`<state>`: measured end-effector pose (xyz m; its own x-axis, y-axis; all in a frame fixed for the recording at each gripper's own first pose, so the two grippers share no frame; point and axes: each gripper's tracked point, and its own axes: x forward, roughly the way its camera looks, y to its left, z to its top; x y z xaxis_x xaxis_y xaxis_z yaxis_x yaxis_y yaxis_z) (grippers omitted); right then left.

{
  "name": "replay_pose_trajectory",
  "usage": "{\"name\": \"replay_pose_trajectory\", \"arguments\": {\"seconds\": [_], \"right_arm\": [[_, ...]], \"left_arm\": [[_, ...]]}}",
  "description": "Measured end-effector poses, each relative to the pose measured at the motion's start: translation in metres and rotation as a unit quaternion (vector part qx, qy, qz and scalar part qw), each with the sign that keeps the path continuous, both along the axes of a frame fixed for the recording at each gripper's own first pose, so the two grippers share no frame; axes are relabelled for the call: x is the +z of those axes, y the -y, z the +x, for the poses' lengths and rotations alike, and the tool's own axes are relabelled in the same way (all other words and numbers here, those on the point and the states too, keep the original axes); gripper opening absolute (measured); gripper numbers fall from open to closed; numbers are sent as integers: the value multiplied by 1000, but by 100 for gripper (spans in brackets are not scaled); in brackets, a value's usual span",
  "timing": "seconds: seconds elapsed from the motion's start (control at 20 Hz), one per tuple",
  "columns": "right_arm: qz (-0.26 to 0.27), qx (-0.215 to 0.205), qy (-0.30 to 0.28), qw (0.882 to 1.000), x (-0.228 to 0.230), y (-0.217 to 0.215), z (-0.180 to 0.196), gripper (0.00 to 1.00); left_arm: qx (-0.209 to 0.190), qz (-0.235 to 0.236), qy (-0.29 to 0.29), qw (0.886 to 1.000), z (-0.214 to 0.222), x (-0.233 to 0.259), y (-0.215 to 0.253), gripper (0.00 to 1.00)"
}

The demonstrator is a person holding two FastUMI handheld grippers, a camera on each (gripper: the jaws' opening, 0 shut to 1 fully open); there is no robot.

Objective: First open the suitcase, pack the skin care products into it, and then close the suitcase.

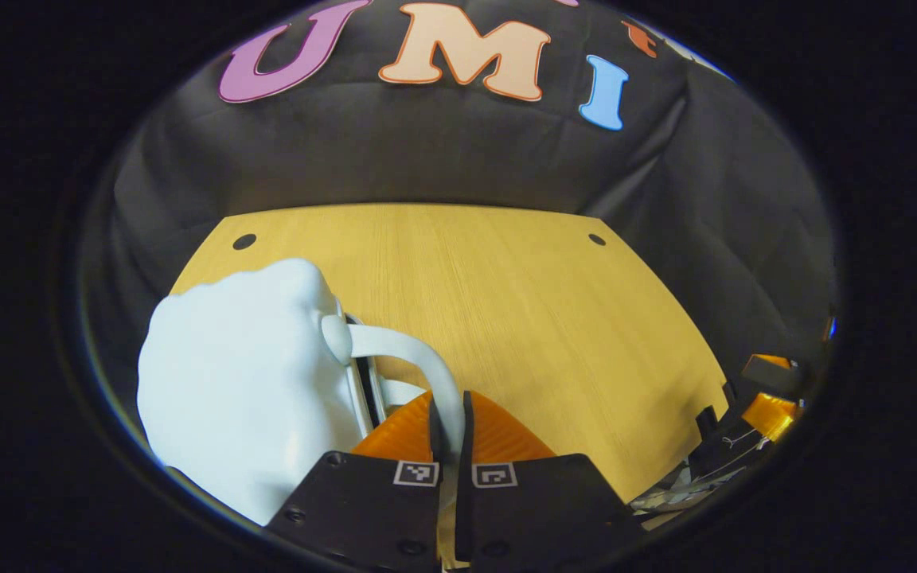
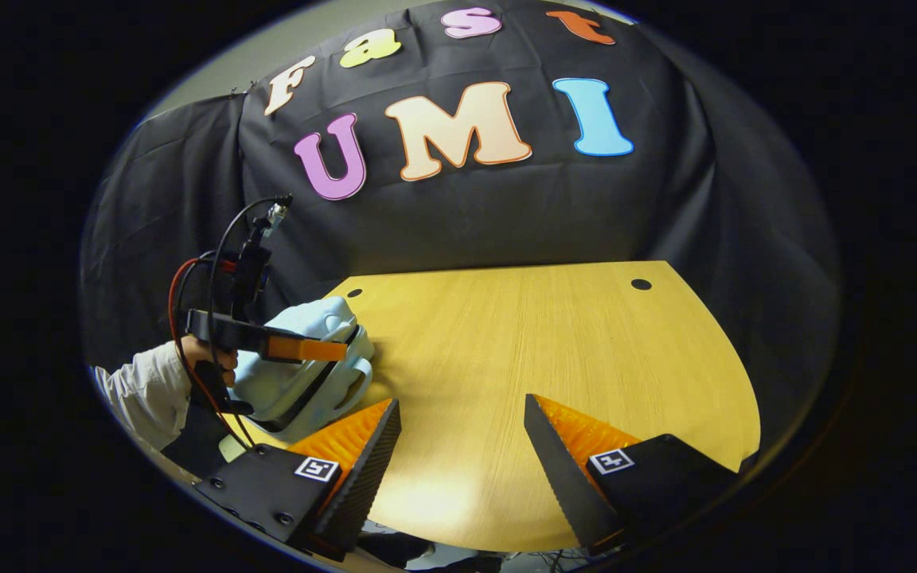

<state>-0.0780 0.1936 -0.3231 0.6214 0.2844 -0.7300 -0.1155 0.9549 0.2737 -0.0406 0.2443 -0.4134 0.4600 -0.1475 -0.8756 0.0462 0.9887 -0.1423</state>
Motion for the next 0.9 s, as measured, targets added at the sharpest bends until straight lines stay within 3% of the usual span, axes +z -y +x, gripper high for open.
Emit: {"name": "replay_pose_trajectory", "arguments": {"seconds": [0.05,0.1,0.2,0.25,0.35,0.4,0.55,0.7,0.9], "right_arm": [[-1,-2,1,1000,1,3,0,93],[-2,-3,2,1000,1,5,0,98],[-2,-7,4,1000,3,9,1,98],[-2,-7,5,1000,4,10,2,93],[-5,-7,12,1000,6,16,4,98],[-4,-8,17,1000,9,18,7,98],[6,-13,38,999,19,24,16,98],[11,-3,59,998,27,27,22,98],[16,14,91,996,44,37,28,98]], "left_arm": [[2,1,1,1000,-1,-5,2,1],[4,4,-3,1000,-4,-10,2,1],[8,12,-6,1000,-7,-21,7,3],[15,27,-1,1000,-7,-23,5,9],[19,30,30,999,-2,-19,16,17],[21,27,53,998,3,-13,25,28],[32,57,105,992,8,3,36,100],[59,74,165,982,16,28,40,99],[82,120,249,958,28,87,40,96]]}}
